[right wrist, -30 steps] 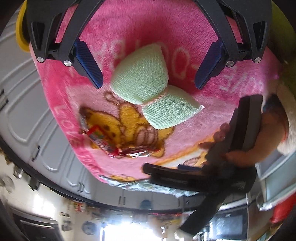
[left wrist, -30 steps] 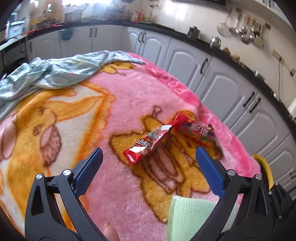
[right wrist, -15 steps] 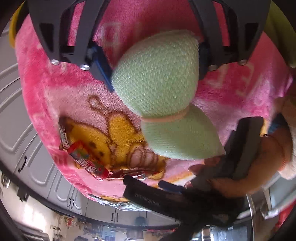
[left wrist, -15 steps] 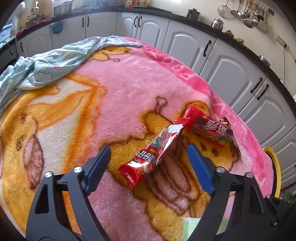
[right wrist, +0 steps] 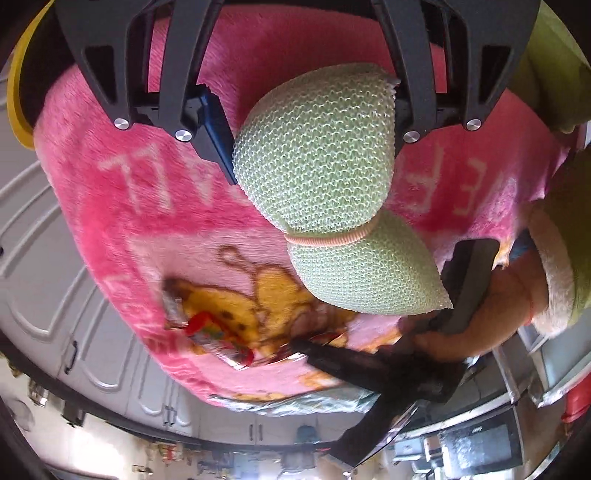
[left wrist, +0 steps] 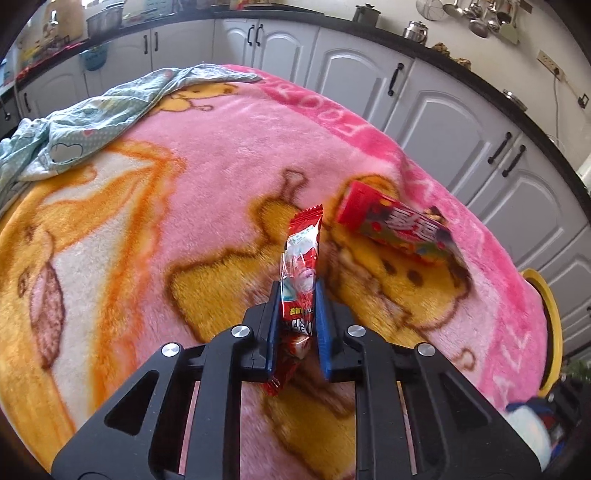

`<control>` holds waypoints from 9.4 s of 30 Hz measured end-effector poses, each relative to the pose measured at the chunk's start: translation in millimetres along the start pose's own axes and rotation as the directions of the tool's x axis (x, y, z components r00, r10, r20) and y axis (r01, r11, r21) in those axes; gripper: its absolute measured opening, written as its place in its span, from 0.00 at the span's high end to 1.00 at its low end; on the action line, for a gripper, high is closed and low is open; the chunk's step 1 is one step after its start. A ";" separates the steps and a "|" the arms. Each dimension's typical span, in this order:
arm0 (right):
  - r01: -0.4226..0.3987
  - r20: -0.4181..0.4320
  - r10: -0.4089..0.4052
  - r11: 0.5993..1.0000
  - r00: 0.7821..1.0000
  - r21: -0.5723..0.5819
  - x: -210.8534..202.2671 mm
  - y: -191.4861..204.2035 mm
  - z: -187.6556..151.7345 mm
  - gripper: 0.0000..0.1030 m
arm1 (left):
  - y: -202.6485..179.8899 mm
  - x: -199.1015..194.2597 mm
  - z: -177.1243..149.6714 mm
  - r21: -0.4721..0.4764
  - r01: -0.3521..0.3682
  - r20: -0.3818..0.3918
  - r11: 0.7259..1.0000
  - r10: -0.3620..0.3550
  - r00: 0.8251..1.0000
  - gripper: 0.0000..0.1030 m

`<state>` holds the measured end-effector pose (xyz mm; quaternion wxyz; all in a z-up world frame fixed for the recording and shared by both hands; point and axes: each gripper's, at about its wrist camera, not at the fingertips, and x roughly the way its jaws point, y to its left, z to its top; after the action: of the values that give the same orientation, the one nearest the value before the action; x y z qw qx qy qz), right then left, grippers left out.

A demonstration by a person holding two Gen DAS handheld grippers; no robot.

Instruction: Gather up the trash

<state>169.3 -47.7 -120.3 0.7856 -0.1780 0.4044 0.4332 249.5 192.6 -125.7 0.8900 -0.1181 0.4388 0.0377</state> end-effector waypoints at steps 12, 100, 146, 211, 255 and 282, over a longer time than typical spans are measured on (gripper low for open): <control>0.081 0.110 -0.095 0.988 0.989 0.129 -64.0 -47.2 -12.9 0.42 | -53.5 -51.0 -23.4 0.067 0.096 0.085 0.993 -0.102 0.991 0.90; 0.274 0.216 -0.364 0.893 0.906 0.357 -124.7 -109.3 -31.8 0.09 | -120.3 -58.6 11.5 0.013 0.150 0.185 0.989 -0.150 0.971 0.11; 0.122 0.027 -0.133 0.963 0.991 0.242 42.9 -112.8 35.3 0.82 | -29.4 46.5 39.2 -0.414 0.099 -0.041 0.905 -0.127 0.991 0.72; 0.250 0.223 -0.511 0.699 0.830 0.670 -246.3 -193.8 -175.7 0.82 | -376.0 -66.9 -52.7 0.375 0.452 0.021 0.809 -0.495 0.868 0.76; 0.267 0.109 -0.491 0.632 0.864 0.727 -206.1 -209.8 -199.8 0.53 | -350.2 -4.1 -71.4 0.292 0.412 -0.085 0.863 -0.406 0.910 0.45; 0.414 0.310 -0.643 0.719 0.700 0.557 -234.5 -48.4 -156.7 0.06 | -246.4 -169.9 -100.9 0.309 0.178 0.303 0.934 -0.275 0.913 0.11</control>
<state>64.0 -299.4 -34.1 0.9715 0.0095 0.2119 0.1059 109.6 -64.6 -7.0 0.9583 -0.0357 0.2620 -0.1080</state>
